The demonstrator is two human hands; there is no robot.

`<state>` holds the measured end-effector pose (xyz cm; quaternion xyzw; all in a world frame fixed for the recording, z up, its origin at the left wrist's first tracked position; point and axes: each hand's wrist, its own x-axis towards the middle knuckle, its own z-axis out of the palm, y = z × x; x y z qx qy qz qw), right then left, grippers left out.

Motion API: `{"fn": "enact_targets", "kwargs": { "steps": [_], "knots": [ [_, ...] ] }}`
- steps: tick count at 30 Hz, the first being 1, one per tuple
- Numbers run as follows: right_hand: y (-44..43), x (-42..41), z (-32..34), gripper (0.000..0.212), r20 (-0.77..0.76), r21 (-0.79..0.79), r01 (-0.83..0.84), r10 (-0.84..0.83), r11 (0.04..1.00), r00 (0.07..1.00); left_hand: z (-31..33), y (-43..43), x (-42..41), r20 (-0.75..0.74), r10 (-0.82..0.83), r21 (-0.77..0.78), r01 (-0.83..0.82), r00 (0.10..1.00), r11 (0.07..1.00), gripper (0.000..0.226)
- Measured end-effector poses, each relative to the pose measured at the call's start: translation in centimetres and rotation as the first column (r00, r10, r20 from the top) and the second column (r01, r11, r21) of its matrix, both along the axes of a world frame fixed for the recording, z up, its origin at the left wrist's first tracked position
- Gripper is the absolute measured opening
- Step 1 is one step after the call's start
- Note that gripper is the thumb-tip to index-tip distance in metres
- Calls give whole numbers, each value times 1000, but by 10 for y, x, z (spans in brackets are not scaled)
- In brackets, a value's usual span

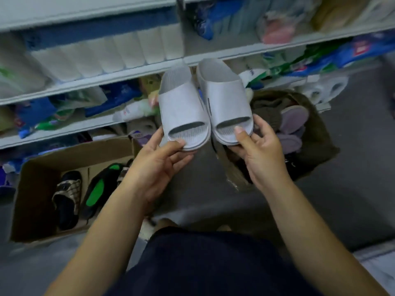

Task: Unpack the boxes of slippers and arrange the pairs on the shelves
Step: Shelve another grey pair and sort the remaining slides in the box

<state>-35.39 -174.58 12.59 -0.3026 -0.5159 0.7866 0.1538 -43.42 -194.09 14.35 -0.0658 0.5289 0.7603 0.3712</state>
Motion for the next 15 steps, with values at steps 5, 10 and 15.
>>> {"fn": "enact_targets", "kwargs": {
  "steps": [5,10,15],
  "knots": [
    [84,40,44,60,-109,22,77,-75,997,991,50,90,20,-141,-79,41,86,987,996,60],
    [139,43,90,67,-253,1,184,-178,983,951,99,155,4,-296,-162,60,187,941,980,57],
    [191,44,142,65,-345,105,330,-277,938,897,144,221,-19,-416,-242,132,321,876,938,64]
  ]
}}
